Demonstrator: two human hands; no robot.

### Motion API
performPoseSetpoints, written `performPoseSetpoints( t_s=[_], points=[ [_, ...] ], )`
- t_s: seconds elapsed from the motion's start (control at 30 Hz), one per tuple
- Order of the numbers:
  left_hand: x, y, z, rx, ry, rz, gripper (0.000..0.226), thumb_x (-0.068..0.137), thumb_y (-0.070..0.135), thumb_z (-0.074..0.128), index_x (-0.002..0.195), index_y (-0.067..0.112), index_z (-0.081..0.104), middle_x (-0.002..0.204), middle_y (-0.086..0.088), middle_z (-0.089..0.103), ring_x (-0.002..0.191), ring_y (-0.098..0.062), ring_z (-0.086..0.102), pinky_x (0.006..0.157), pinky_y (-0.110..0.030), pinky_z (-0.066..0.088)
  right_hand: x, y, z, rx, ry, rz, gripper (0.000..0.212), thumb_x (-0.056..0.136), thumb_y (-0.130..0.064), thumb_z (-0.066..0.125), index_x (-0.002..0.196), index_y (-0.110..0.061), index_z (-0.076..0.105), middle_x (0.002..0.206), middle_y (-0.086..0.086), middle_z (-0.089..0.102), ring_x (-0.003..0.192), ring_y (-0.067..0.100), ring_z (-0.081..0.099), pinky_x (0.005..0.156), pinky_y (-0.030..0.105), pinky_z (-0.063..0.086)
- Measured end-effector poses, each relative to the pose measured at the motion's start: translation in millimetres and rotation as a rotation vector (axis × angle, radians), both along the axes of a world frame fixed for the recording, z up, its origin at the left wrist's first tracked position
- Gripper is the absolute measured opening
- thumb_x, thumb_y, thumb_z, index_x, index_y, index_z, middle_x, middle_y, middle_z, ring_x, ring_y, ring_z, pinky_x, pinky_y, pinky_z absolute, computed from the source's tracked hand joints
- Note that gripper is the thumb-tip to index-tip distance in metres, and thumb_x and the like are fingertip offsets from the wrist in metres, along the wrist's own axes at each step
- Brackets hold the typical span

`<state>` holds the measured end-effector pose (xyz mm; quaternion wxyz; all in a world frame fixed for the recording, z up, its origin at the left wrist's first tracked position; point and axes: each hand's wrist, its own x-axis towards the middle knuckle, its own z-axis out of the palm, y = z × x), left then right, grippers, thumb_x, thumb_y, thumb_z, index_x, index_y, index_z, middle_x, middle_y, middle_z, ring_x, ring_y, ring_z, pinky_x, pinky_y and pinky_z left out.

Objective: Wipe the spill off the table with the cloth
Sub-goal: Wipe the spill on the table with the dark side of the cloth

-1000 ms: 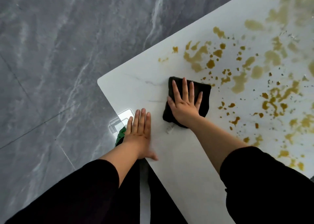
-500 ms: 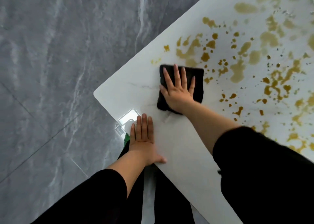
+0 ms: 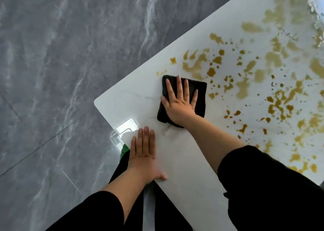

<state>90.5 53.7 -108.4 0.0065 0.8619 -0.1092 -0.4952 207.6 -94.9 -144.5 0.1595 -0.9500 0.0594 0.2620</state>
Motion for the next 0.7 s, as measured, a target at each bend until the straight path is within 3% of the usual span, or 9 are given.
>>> performPoseSetpoints(
  t_s=[0.17, 0.4, 0.7],
  points=[
    [0, 1, -1, -0.022, 0.006, -0.007, 0.155, 0.063, 0.079, 0.065, 0.109, 0.006, -0.064, 0.117, -0.016, -0.070, 0.107, -0.032, -0.066, 0.090, -0.046, -0.042, 52, 9, -4, -0.032, -0.042, -0.016, 0.058, 0.097, -0.058, 0.011, 0.147, -0.045, -0.016, 0.157, -0.007, -0.028, 0.142, 0.017, -0.029, 0.105, 0.049, -0.028],
    [3, 1, 2, -0.024, 0.023, 0.004, 0.156, 0.065, 0.075, 0.068, 0.103, 0.004, -0.065, 0.111, -0.017, -0.071, 0.107, -0.034, -0.063, 0.093, -0.047, -0.039, -30, 31, 1, -0.015, -0.019, 0.026, 0.058, 0.095, -0.061, 0.008, 0.142, -0.049, -0.023, 0.155, -0.010, -0.032, 0.136, 0.011, -0.038, 0.102, 0.045, -0.035],
    [0, 4, -9, -0.069, 0.031, 0.004, 0.155, 0.066, 0.073, 0.069, 0.107, 0.004, -0.064, 0.114, -0.015, -0.071, 0.102, -0.030, -0.068, 0.089, -0.046, -0.041, 102, 11, -12, -0.084, -0.109, -0.101, 0.058, 0.095, -0.058, 0.011, 0.148, -0.045, -0.010, 0.159, -0.006, -0.021, 0.144, 0.017, -0.024, 0.107, 0.051, -0.024]
  ],
)
